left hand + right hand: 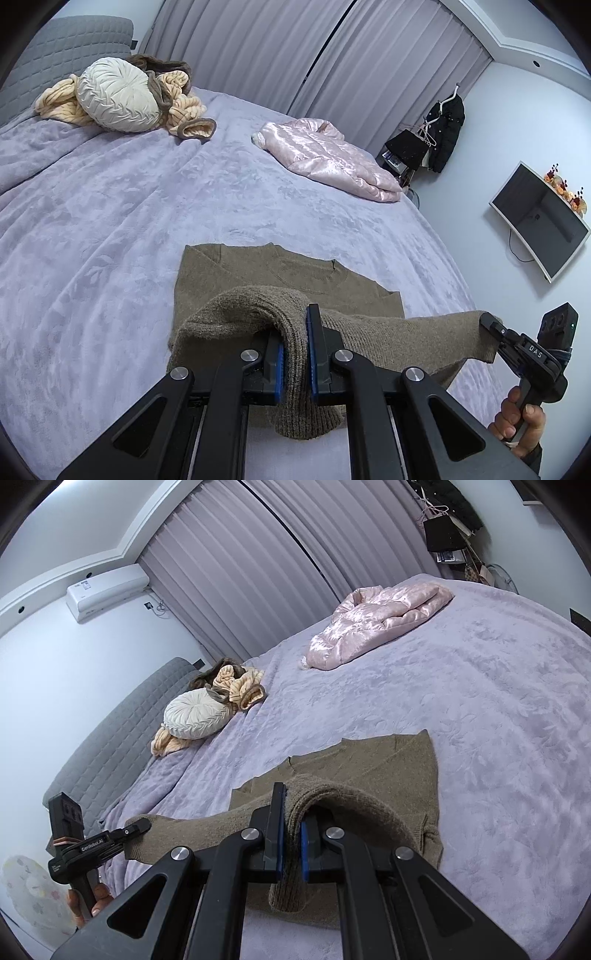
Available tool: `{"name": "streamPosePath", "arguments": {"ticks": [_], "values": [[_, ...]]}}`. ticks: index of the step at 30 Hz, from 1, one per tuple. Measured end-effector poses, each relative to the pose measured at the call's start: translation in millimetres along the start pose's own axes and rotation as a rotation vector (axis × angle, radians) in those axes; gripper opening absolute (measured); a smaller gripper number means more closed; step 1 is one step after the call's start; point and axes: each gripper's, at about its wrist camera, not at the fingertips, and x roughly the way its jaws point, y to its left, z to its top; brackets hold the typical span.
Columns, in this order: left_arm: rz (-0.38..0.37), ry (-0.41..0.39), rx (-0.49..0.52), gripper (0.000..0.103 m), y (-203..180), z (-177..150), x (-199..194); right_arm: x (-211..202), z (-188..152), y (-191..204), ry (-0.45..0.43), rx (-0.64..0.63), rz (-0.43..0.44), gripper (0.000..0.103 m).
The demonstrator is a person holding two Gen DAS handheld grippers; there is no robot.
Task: Fold small clothes
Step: 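Lift the hem with both grippers and fold it up toward the collar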
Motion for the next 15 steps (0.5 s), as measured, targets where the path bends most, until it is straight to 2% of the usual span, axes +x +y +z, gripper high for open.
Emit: {"name": "streamPosePath", "arguments": {"ticks": [15], "values": [[0.033, 0.041, -0.013, 0.011, 10, 29, 50, 39, 30, -9, 0.024, 0.006, -0.04, 0.007]]}}
